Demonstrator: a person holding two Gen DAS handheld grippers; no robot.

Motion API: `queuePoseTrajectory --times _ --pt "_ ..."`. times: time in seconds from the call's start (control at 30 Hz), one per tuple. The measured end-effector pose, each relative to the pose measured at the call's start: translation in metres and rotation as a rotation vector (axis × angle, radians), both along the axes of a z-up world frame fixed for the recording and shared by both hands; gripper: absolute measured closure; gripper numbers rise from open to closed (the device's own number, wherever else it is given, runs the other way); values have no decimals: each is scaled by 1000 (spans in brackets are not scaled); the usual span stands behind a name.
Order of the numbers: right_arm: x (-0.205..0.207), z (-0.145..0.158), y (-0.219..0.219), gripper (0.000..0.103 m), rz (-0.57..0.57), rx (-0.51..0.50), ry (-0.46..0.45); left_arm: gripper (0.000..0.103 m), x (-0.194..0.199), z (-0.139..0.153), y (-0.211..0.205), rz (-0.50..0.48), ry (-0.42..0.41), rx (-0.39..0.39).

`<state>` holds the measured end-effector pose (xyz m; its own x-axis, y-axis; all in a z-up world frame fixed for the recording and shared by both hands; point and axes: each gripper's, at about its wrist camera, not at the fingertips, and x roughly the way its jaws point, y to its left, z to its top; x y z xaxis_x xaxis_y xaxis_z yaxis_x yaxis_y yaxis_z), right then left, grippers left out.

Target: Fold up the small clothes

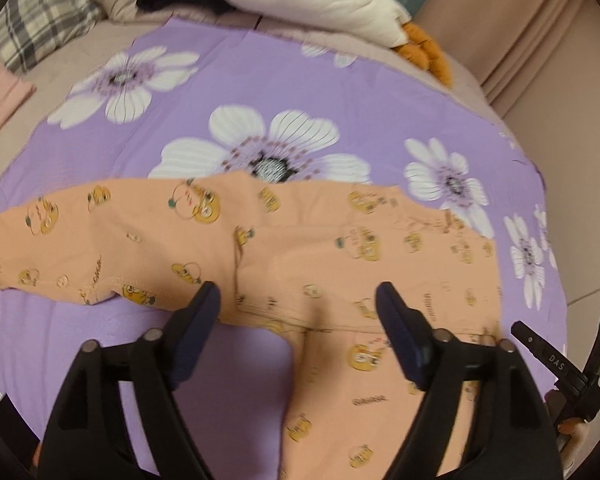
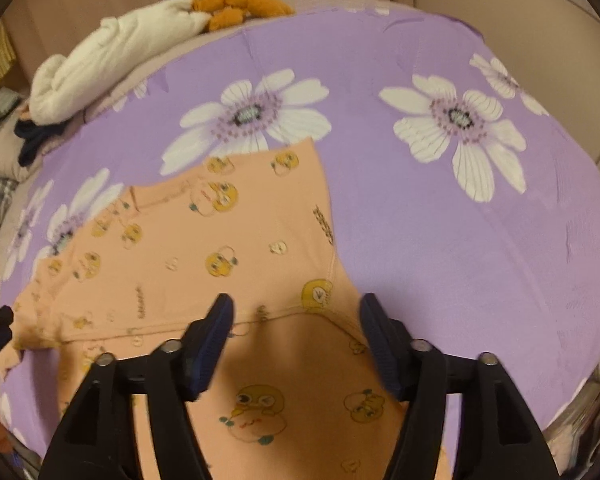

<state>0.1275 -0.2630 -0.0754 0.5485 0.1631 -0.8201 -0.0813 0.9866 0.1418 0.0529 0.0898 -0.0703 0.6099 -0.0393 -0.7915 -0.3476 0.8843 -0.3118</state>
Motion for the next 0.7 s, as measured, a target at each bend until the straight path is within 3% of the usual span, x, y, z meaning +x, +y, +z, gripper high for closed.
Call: queuePoseTrajectory --times 0.2,0.33,0.7 --pt "-18 31 1 24 20 17 -89 9 -16 33 -20 -46 -95 20" --pt "-30 49 3 9 42 50 -147 5 -24 49 -32 -77 -137 32" --pt "-68 91 15 5 110 79 -292 1 -47 72 -60 -169 -211 64"
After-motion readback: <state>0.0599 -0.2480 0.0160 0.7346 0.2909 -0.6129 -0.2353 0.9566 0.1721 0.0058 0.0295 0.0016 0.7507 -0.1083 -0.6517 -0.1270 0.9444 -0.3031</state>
